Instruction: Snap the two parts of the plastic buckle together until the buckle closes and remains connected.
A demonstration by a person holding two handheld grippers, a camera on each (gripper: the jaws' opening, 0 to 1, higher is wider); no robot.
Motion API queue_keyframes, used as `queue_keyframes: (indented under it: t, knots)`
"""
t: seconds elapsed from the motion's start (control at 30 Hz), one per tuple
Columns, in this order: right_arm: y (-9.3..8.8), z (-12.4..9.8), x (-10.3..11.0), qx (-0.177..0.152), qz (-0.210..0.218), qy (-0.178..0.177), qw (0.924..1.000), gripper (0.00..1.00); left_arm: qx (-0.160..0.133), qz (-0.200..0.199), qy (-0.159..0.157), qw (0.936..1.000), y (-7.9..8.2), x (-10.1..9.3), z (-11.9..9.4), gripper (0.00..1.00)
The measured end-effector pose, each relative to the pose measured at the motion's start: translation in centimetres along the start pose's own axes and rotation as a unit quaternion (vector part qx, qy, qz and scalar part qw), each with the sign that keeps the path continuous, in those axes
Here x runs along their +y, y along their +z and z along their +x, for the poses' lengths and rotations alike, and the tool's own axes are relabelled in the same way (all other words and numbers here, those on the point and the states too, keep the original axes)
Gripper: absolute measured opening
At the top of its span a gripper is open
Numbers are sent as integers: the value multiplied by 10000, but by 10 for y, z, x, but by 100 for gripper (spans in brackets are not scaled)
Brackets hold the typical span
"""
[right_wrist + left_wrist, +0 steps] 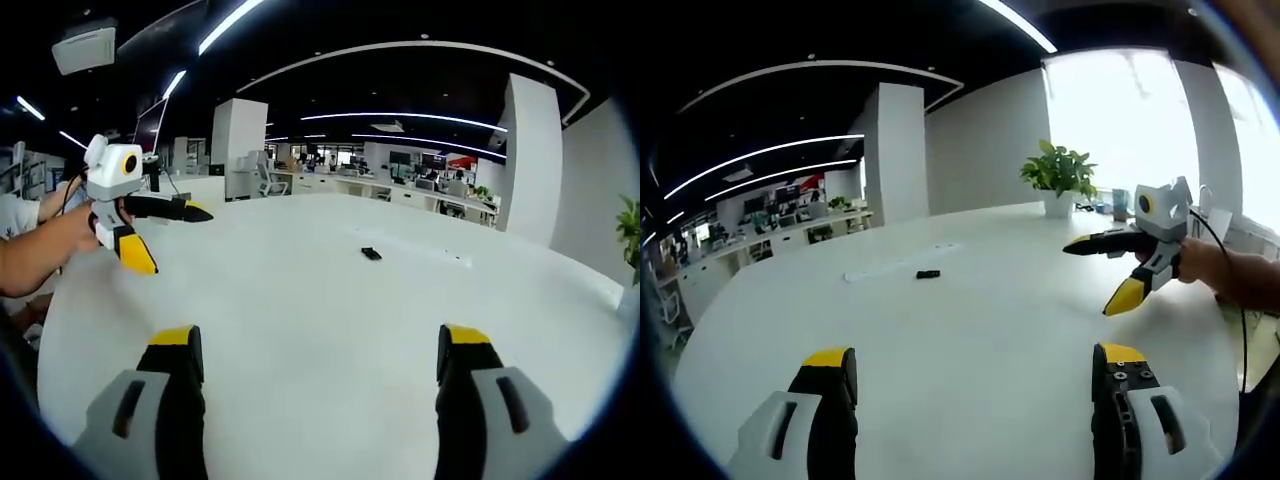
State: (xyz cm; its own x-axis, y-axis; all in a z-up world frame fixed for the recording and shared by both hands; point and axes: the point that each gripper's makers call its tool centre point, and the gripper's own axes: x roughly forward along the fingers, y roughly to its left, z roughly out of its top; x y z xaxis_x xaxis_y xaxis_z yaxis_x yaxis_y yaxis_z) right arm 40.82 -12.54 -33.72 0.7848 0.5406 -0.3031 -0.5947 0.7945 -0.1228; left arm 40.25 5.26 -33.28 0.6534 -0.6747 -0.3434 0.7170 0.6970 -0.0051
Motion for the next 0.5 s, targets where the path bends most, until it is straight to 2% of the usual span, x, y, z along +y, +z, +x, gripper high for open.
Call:
queue_keyframes:
  t: [0.5]
  knots:
    - [1, -6, 5, -17, -40, -15, 10000, 98, -78, 59, 67, 9999, 2, 1, -7, 99]
